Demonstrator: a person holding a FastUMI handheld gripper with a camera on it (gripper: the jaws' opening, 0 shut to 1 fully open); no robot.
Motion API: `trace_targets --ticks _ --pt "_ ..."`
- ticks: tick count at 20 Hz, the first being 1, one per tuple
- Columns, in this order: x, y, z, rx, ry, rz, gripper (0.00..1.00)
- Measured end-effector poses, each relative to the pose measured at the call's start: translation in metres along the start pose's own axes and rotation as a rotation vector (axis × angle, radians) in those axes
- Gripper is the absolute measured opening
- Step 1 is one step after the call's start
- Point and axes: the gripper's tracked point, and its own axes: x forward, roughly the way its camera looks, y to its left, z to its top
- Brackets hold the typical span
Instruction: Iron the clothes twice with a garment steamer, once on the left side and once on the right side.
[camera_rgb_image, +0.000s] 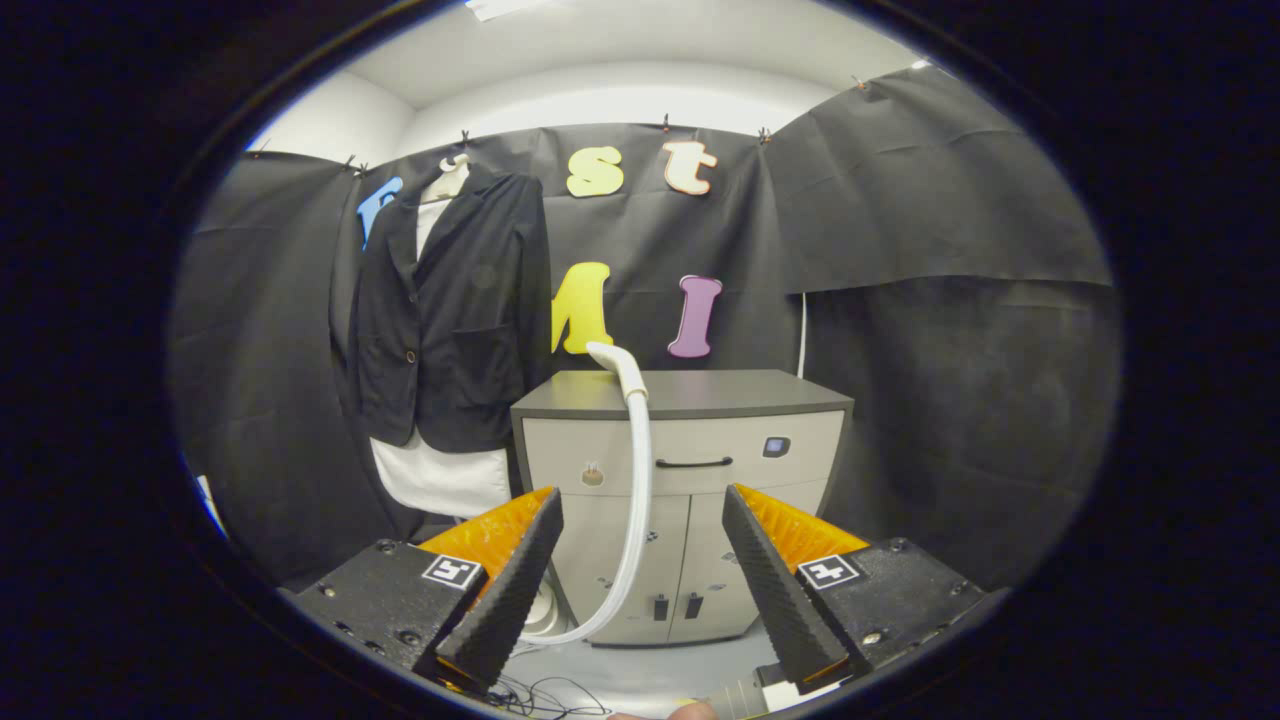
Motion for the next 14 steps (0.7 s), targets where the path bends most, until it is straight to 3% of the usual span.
trace_targets --ticks 6,14 --pt "0.035 0.026 0.029 -0.022 0.065 -0.003 1.0" --pt "0.114 0.043 0.081 0.014 0.178 0.111 0.99"
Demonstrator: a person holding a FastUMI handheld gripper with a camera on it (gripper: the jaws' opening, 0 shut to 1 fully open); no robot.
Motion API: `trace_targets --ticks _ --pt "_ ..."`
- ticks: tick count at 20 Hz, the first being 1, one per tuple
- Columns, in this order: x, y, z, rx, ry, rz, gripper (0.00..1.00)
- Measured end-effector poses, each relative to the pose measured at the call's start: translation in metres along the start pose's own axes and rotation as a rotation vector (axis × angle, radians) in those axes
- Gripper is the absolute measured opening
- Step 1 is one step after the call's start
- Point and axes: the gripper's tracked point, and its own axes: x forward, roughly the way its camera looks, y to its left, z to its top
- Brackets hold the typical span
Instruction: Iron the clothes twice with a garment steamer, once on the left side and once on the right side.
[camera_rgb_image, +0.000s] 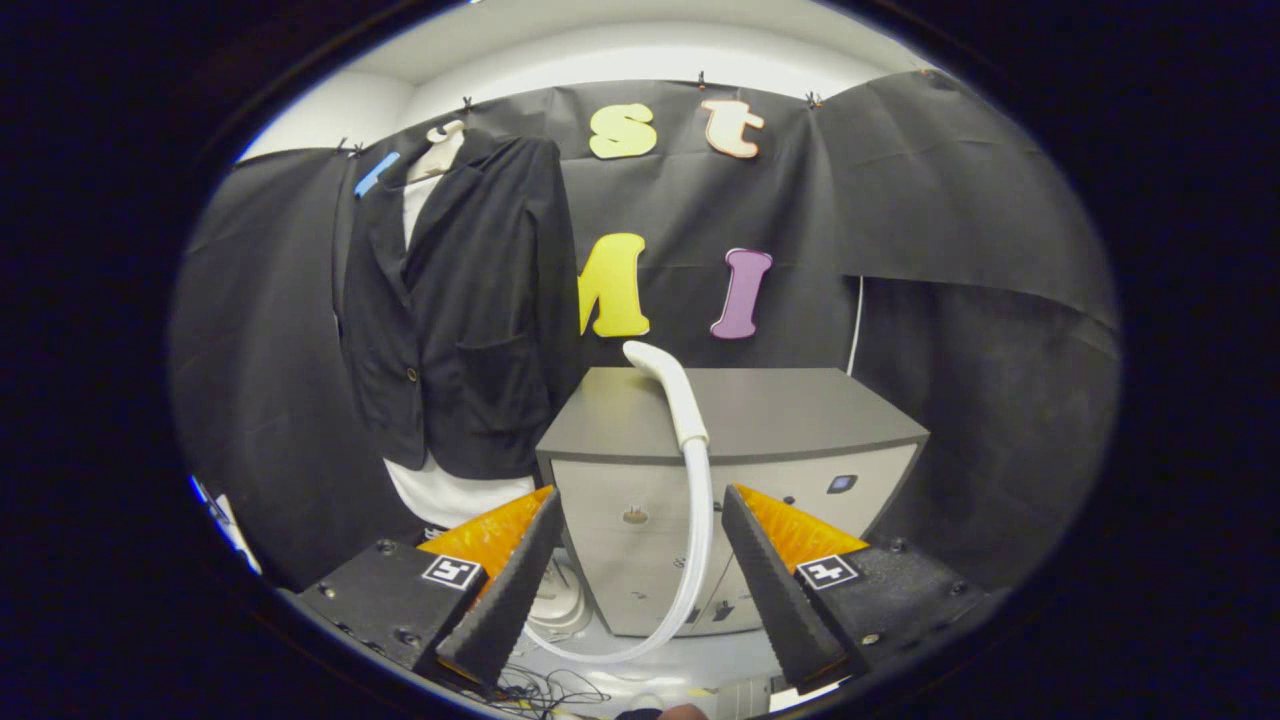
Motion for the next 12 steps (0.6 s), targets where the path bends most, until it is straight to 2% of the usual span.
trace_targets --ticks 4,8,12 --pt "0.051 -0.01 0.034 0.0 0.059 0.088 1.0" --pt "0.102 -0.025 0.054 -0.042 0.137 0.114 0.99" --pt "0.147 -0.044 0.049 -0.03 0.309 0.099 1.0"
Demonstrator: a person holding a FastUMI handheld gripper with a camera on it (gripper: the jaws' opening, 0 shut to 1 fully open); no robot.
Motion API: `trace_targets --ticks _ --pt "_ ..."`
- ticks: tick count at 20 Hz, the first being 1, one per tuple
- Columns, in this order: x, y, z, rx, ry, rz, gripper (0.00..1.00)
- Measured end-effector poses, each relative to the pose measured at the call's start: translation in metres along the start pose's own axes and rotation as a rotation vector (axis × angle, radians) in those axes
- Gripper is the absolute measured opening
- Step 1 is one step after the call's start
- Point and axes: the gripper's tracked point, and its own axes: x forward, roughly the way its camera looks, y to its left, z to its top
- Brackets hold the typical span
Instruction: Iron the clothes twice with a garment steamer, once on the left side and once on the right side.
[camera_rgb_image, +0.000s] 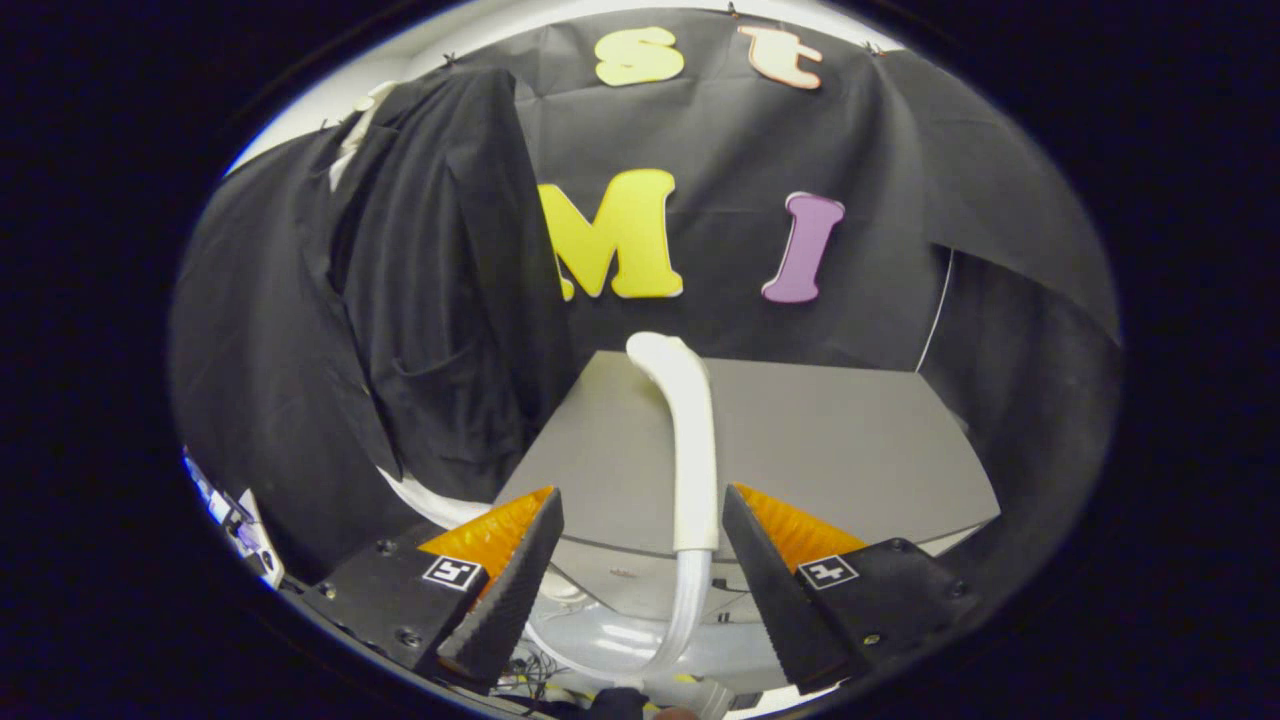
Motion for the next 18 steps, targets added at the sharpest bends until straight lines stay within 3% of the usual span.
trace_targets --ticks 10,18 --pt "0.066 -0.025 0.009 0.013 0.287 0.061 0.94" --pt "0.098 -0.03 0.001 0.047 0.403 0.058 0.79"
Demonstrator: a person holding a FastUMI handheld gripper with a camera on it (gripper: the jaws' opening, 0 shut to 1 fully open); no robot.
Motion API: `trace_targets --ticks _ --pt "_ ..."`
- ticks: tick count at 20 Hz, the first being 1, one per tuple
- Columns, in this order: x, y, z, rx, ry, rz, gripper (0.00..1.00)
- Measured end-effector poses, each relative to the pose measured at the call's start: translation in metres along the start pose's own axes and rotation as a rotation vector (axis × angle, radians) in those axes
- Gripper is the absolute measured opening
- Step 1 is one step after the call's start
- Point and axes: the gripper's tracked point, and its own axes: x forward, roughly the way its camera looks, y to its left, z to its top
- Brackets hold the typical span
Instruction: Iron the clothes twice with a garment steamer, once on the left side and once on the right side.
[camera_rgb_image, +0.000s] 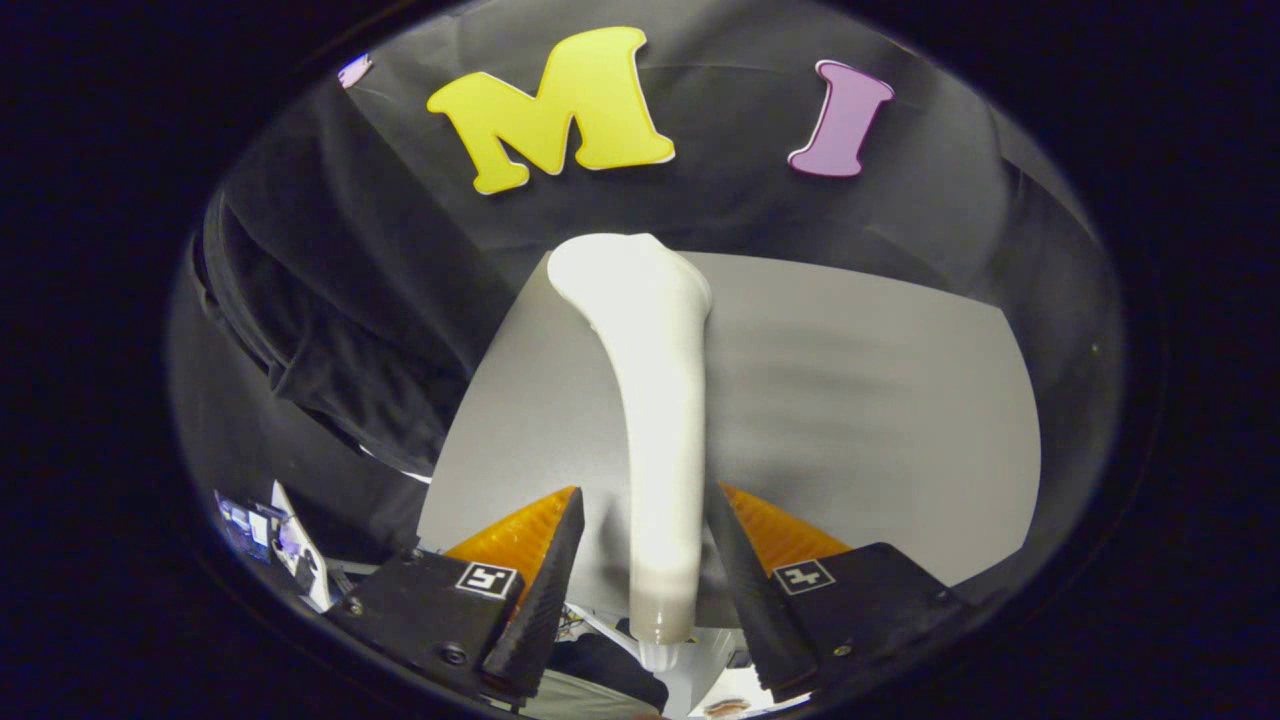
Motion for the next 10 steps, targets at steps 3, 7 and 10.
trace_targets --ticks 3,7,10 --pt "0.01 -0.016 -0.008 0.048 0.051 -0.078 0.7" --pt "0.011 -0.015 -0.001 0.098 0.047 -0.11 0.52" --pt "0.015 -0.014 -0.001 0.065 0.02 -0.136 0.42"
